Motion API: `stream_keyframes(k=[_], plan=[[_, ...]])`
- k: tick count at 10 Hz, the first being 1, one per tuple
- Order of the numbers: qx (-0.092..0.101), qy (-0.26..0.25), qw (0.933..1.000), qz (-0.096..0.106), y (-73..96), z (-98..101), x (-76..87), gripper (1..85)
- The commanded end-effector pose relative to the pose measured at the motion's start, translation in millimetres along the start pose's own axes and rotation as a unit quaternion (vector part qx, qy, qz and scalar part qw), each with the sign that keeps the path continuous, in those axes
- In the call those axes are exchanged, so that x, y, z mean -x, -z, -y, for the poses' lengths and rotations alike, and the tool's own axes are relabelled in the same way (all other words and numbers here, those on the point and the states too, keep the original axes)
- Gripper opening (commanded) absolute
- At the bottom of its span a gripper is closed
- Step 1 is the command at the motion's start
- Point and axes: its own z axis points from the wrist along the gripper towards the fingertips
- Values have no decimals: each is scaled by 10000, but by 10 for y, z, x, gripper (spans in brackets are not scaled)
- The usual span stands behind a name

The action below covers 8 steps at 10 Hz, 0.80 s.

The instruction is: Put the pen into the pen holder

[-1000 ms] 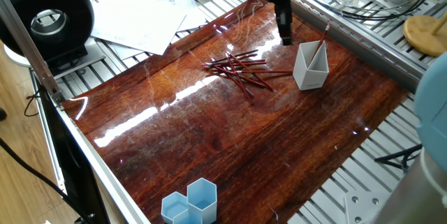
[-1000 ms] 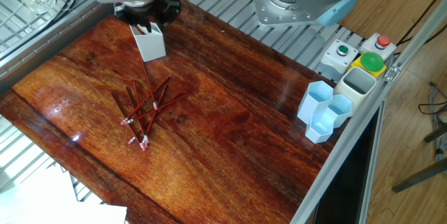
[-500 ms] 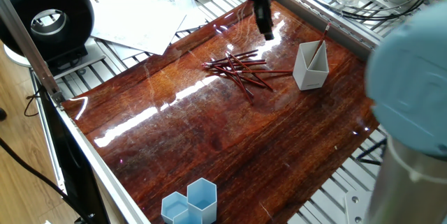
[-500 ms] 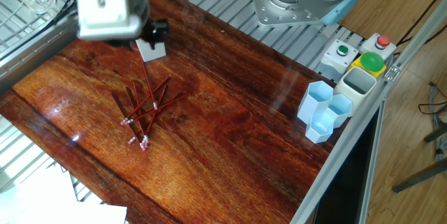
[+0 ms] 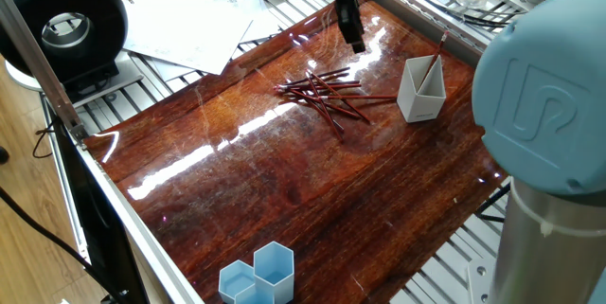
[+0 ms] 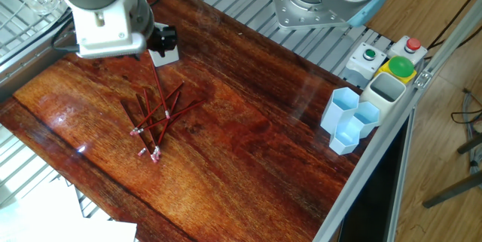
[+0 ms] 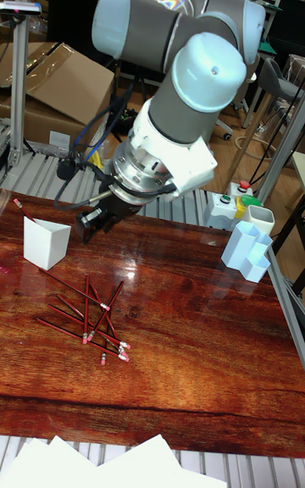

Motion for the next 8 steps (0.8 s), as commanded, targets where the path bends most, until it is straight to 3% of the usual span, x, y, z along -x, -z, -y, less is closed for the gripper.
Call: stream_keyframes(k=[1,2,3,4,5,6,7,8], plan=[[67,-91,9997,-211,14,-30,-167,433],[-10,-416,9991,-13,11,11,-64,410],[-86,-629,9975,313,16,61,102,400],[8,-703,9962,507,-36,99,390,403],[-13,-723,9961,507,-25,131,450,400],[130,-614,9965,549,-22,55,476,400],[175,-427,9985,305,-32,21,350,400],[445,-229,9987,108,-28,-125,249,427]])
